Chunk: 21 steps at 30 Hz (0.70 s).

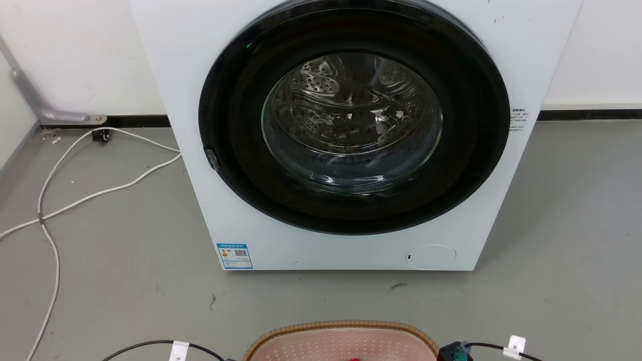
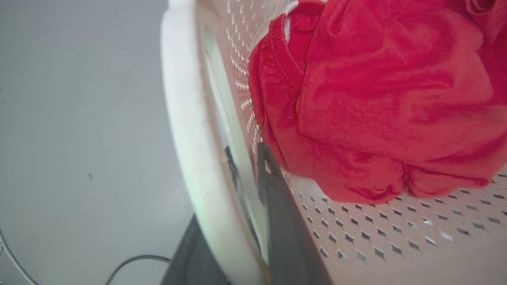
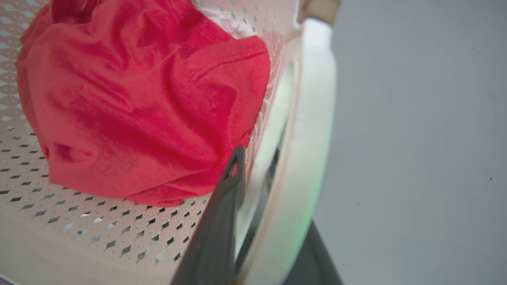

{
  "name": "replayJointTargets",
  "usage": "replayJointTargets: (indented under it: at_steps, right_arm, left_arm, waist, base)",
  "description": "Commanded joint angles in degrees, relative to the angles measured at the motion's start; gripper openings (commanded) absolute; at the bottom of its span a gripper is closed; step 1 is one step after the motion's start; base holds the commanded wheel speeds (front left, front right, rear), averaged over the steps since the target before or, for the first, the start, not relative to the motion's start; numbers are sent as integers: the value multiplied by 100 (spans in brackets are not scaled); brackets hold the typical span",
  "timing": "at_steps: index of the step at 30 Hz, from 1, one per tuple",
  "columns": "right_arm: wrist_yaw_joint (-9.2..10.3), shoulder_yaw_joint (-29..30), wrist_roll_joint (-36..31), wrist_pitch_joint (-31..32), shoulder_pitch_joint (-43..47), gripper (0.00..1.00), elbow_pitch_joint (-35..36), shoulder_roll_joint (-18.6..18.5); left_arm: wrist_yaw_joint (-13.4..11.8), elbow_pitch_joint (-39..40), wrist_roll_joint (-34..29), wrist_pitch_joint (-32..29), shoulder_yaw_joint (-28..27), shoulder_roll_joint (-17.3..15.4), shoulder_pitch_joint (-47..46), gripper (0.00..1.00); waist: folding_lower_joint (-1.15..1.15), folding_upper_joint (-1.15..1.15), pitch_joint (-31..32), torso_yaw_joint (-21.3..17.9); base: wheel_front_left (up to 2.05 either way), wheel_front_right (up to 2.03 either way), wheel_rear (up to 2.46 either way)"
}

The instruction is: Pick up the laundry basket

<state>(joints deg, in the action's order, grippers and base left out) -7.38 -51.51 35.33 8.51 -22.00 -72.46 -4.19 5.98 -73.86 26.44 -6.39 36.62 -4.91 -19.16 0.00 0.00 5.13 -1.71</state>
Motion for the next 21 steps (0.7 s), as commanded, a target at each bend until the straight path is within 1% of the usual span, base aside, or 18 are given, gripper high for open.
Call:
replayJointTargets:
  at_steps: [1,21]
  right_arm:
    - [-20,-91,-12,-26,-71,0,-15,-55]
    - [-20,-449,293,-14,-112,0,-59,-59]
  left_arm:
    - [-47,6,-38,20,50,-93,-94,0]
    - [-56,7,42,31,169,-107,-120,0]
  waist:
    - [0,0,-3,-4]
    - [0,0,-49,-37]
  base:
    - [0,0,0]
    - [0,0,0]
